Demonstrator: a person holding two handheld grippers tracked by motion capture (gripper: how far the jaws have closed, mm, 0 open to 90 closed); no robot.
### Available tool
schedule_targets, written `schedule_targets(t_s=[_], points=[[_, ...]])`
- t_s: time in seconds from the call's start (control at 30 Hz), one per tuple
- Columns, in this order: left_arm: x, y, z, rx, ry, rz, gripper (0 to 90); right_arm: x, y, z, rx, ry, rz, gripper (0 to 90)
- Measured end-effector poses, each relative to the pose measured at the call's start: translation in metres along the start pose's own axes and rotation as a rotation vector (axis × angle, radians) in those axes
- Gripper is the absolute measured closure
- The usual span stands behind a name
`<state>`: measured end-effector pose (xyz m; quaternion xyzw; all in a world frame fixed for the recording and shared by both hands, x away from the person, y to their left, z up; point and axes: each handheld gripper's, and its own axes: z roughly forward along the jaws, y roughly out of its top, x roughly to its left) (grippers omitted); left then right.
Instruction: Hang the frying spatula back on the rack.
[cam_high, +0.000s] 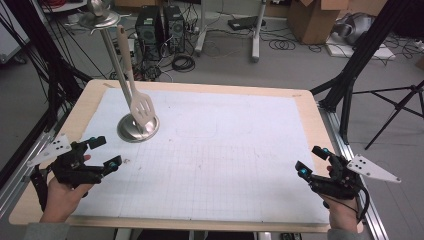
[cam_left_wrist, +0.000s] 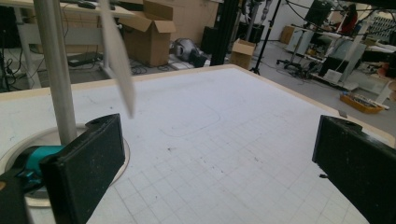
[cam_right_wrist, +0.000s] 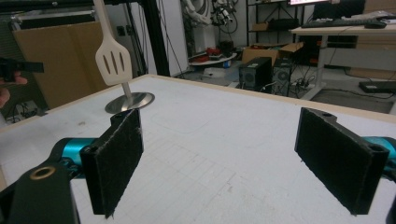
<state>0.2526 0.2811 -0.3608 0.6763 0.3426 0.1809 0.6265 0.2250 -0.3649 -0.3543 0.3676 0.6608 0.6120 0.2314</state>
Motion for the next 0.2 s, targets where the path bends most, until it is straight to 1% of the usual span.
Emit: schedule_targets(t_s=[0.1,0.2], points=[[-0.0015,-0.0012,0.0006,0.012,0.005,0.005,2.7,-0.0009,-0.0005,0.0013,-0.006,0.000,0.001,14.5],[-0.0017,-0.0018,-0.0006,0.015,0.018,0.008,2.7,-0.0015,-0.0012,0.0040,-0.007,0.010,0.005,14.5]])
